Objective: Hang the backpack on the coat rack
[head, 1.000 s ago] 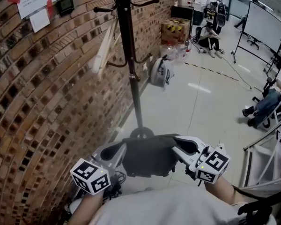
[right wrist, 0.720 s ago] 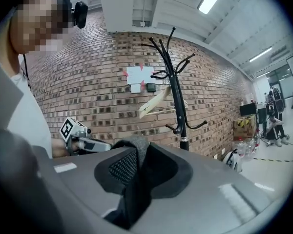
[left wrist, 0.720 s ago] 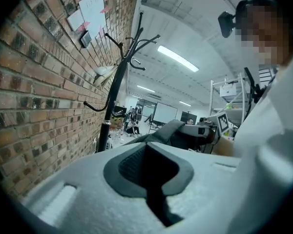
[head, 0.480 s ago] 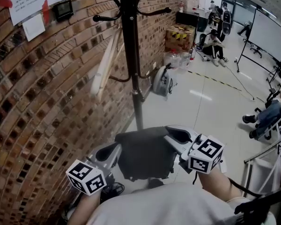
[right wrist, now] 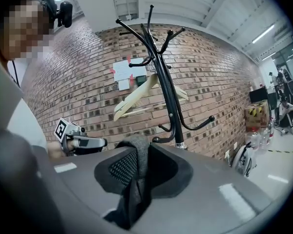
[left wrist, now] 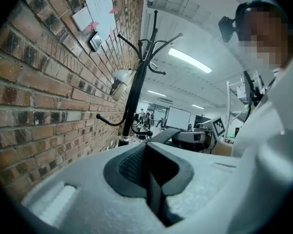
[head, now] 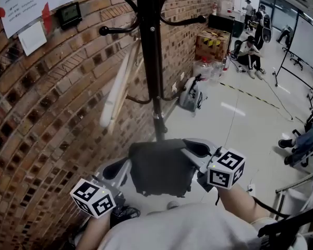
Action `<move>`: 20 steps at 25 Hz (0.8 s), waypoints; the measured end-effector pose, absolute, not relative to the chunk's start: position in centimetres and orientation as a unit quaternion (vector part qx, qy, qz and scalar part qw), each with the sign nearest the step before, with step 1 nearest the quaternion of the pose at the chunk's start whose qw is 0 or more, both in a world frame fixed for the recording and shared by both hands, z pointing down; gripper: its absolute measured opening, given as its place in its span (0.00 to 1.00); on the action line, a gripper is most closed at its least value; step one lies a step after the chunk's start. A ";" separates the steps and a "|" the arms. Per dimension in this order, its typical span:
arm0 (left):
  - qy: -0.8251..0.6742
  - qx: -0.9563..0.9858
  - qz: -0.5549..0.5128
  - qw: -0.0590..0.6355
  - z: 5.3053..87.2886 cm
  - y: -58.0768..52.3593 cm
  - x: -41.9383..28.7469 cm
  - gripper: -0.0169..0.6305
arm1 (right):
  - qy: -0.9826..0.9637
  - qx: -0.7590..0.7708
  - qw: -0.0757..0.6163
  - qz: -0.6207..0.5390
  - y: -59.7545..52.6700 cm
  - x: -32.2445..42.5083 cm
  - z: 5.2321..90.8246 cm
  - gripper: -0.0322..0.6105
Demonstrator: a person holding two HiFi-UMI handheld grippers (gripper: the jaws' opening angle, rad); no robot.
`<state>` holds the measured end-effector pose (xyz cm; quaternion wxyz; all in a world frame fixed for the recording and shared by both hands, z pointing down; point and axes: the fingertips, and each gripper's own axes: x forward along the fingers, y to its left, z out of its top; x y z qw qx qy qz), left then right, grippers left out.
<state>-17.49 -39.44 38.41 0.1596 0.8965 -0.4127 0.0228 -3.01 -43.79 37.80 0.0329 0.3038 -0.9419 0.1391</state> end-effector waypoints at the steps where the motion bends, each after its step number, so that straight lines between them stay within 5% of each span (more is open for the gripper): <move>1: -0.416 0.895 0.022 0.161 38.4 -39.8 -17.5 0.03 | -0.942 0.303 0.033 0.142 -44.4 -3.0 37.9 0.15; 20: -0.463 0.861 0.016 0.208 42.1 -43.4 -19.6 0.03 | -0.932 0.300 0.044 0.199 -54.6 -3.4 41.4 0.15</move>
